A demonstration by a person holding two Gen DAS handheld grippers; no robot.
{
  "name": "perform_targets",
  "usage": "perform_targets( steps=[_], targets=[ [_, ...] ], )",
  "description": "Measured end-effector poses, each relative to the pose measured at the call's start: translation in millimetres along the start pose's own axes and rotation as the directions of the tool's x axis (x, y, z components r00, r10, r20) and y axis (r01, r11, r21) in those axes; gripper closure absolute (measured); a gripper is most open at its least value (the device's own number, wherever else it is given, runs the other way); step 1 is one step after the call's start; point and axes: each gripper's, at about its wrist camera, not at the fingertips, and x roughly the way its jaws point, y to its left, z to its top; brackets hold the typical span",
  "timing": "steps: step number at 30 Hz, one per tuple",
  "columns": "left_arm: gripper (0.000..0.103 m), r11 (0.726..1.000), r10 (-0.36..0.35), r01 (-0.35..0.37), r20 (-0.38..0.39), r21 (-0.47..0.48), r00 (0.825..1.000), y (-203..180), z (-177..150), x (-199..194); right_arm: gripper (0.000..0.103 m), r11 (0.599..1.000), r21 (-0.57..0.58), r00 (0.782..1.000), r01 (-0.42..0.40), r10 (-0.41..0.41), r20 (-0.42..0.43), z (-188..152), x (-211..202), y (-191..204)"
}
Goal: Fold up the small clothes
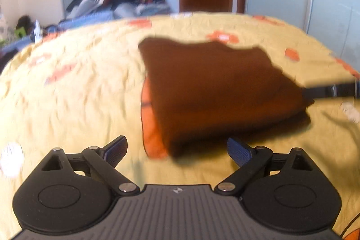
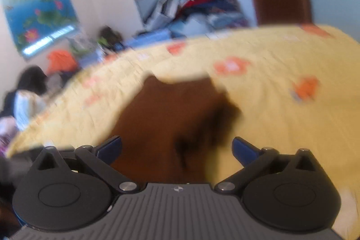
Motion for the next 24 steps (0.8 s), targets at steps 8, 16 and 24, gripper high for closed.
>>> perform_targets(
  steps=[8, 16, 24],
  targets=[
    [0.0, 1.0, 0.005, -0.008, -0.154, -0.018, 0.988, -5, 4, 14, 0.0, 0.984, -0.006, 0.977, 0.18, -0.18, -0.118, -26, 31, 23],
    [0.0, 0.997, 0.048, -0.055, -0.133, -0.047, 0.99, -1, 6, 24, 0.0, 0.959, -0.094, 0.959, 0.266, -0.273, -0.075, -33, 45, 36],
    [0.0, 0.995, 0.093, -0.096, -0.091, -0.034, 0.992, -6, 5, 25, 0.0, 0.948, -0.081, 0.951, 0.307, -0.308, -0.006, -43, 43, 38]
  ],
)
